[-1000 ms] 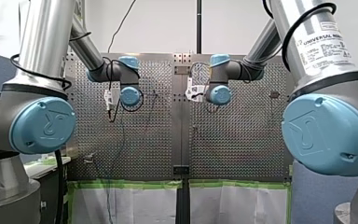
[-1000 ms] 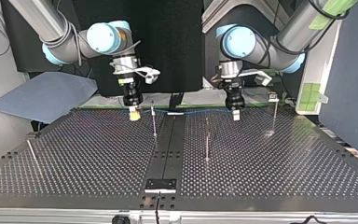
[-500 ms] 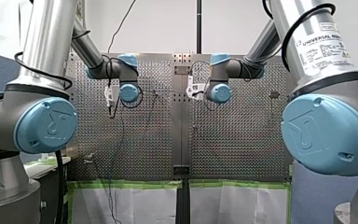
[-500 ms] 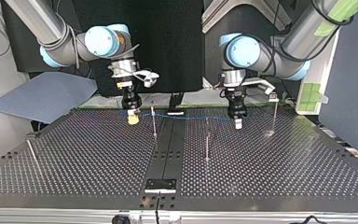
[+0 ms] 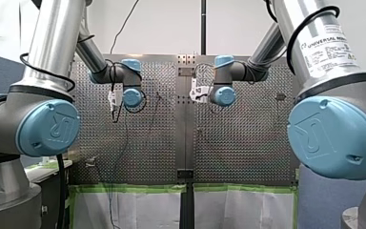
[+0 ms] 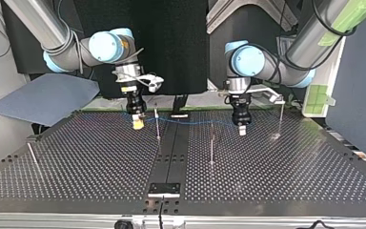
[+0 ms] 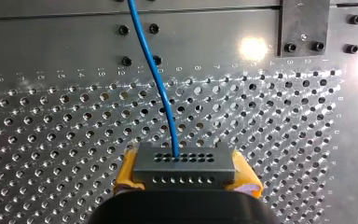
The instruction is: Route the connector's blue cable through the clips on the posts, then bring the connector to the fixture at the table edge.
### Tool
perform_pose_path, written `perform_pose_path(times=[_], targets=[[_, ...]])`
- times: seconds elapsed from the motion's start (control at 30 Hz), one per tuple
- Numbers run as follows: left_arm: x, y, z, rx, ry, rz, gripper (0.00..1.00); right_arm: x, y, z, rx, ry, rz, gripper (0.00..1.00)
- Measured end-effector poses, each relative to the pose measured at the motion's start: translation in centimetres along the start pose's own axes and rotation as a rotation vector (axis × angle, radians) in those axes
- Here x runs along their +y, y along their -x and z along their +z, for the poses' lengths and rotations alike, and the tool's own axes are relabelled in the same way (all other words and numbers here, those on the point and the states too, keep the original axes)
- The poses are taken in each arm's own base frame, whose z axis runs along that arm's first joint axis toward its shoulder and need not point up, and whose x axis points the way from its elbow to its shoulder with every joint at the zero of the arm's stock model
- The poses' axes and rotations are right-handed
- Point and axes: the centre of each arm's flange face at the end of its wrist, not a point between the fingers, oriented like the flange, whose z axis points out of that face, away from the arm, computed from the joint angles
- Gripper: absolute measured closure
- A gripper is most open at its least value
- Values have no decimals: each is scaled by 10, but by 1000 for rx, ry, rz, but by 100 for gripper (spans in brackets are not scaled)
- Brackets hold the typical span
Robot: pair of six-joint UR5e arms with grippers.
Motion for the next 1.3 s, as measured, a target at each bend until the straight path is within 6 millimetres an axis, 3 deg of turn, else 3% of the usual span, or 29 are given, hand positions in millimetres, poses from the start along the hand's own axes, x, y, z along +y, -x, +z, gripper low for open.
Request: perform_pose_path(times=[0.37,0.63,0.9,1.3], targets=[[2,3,9,-8,-12,-2,100,2,1,8,4,3,3,100],[-4,-10,25,19,-21,11,100,5,9,20,-1,6,3,100],[-5,0,40,-4,-20,0,100,11,9,29,5,10,2,100],[-9,-13,58,20,-36,8,100,18,35,56,-31,14,-8,100]])
